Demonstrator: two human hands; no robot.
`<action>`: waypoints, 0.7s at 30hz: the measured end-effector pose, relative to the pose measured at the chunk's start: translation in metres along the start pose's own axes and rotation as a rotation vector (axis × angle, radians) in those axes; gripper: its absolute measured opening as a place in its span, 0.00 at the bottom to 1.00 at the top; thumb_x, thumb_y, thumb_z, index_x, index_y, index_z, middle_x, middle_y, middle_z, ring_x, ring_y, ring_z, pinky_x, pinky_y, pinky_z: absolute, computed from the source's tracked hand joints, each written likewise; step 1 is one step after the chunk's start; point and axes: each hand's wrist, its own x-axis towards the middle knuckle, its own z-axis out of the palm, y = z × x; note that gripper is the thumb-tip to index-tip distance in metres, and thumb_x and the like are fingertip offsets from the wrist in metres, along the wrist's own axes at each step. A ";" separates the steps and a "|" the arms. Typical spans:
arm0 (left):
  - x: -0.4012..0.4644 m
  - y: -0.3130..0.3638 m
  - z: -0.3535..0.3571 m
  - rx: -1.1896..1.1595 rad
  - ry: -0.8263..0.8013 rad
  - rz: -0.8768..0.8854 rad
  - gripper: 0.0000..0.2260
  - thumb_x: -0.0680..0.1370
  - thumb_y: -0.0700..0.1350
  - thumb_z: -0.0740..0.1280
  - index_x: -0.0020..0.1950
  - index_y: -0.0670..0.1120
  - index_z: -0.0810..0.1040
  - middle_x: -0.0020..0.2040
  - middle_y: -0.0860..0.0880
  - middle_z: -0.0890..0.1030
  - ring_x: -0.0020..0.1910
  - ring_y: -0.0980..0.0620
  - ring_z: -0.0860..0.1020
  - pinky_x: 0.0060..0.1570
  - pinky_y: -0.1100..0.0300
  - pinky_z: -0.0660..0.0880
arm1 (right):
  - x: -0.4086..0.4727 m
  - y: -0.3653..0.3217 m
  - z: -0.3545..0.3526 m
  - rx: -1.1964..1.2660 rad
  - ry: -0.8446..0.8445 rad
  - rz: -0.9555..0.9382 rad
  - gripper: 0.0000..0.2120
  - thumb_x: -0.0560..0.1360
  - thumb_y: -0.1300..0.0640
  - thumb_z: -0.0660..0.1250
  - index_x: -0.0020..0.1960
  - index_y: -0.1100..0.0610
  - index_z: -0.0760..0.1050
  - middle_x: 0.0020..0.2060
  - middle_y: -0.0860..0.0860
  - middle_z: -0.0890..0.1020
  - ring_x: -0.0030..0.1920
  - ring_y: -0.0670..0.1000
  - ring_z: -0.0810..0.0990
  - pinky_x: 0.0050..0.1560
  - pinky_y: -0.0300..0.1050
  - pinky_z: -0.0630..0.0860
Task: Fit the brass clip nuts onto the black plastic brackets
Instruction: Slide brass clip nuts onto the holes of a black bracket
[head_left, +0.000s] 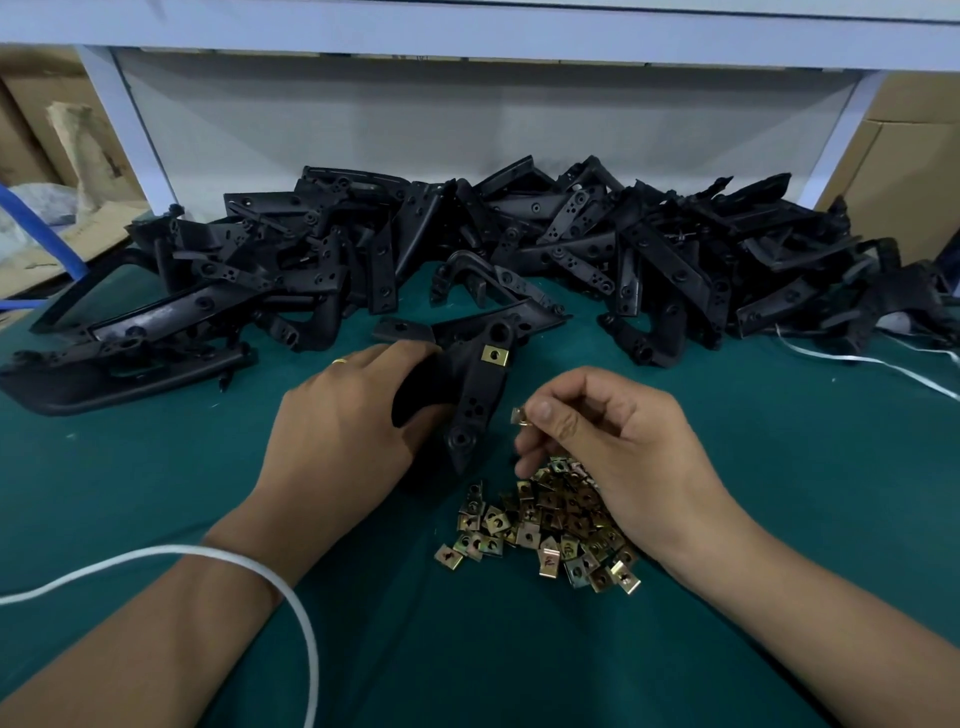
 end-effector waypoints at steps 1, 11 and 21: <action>0.000 0.001 0.000 0.005 0.004 0.006 0.21 0.75 0.59 0.65 0.67 0.56 0.77 0.58 0.55 0.83 0.55 0.45 0.81 0.47 0.49 0.78 | 0.000 0.000 0.000 -0.008 -0.009 0.013 0.10 0.76 0.51 0.71 0.48 0.58 0.83 0.41 0.56 0.87 0.40 0.56 0.88 0.46 0.41 0.82; 0.000 0.004 0.004 0.053 0.029 0.059 0.21 0.74 0.59 0.67 0.64 0.53 0.78 0.56 0.54 0.84 0.52 0.44 0.82 0.44 0.51 0.76 | -0.001 0.000 0.001 -0.013 -0.064 0.039 0.03 0.81 0.61 0.70 0.51 0.61 0.81 0.42 0.55 0.88 0.40 0.56 0.89 0.47 0.38 0.82; -0.001 0.004 0.005 0.057 0.021 0.097 0.20 0.74 0.57 0.68 0.65 0.52 0.79 0.54 0.53 0.85 0.51 0.44 0.82 0.42 0.50 0.79 | -0.008 0.000 0.006 -0.216 0.010 -0.093 0.06 0.80 0.55 0.73 0.49 0.46 0.77 0.42 0.49 0.88 0.39 0.50 0.89 0.39 0.34 0.77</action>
